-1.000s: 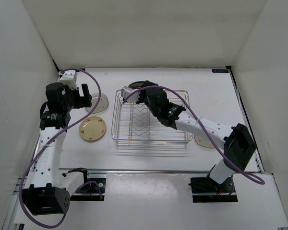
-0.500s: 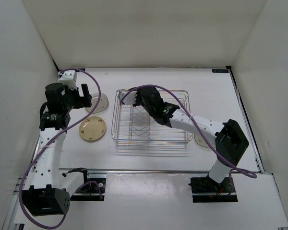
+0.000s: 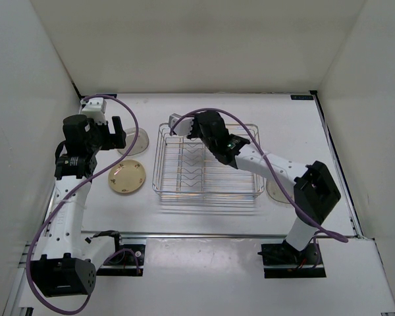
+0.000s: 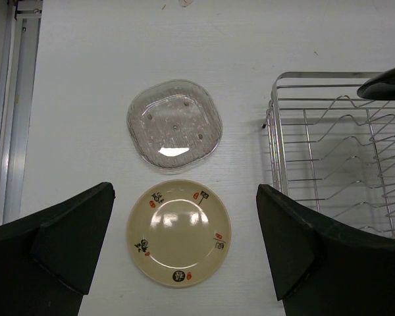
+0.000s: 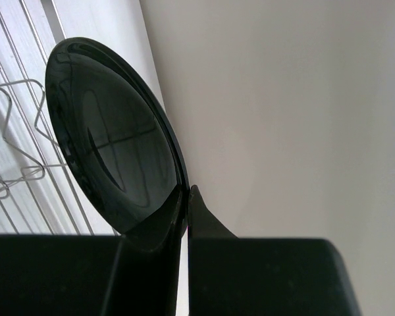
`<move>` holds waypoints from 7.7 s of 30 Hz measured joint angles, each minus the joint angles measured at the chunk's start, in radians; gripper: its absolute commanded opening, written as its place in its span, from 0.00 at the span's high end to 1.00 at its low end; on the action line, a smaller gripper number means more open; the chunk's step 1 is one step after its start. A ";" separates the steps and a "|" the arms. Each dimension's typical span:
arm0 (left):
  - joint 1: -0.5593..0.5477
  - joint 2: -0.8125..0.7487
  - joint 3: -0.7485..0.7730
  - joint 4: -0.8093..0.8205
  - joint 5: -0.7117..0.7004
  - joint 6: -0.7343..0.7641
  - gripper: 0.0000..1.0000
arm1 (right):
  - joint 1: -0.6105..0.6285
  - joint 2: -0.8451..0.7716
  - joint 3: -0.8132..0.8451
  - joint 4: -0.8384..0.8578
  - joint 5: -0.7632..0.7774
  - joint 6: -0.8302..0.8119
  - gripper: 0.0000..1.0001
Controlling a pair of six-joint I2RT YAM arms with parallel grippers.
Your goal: Load the plates into the dish rack
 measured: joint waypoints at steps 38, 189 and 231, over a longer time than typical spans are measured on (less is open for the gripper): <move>0.000 0.000 0.000 0.000 -0.001 0.000 0.00 | -0.023 0.037 0.003 -0.022 -0.052 0.074 1.00; 0.300 0.959 0.284 0.044 0.400 0.080 0.25 | -0.840 -0.497 -0.423 -0.362 -0.383 0.703 0.03; 0.291 1.179 0.478 -0.002 0.555 0.088 0.81 | -0.908 -0.518 -0.469 -0.360 -0.521 0.755 0.06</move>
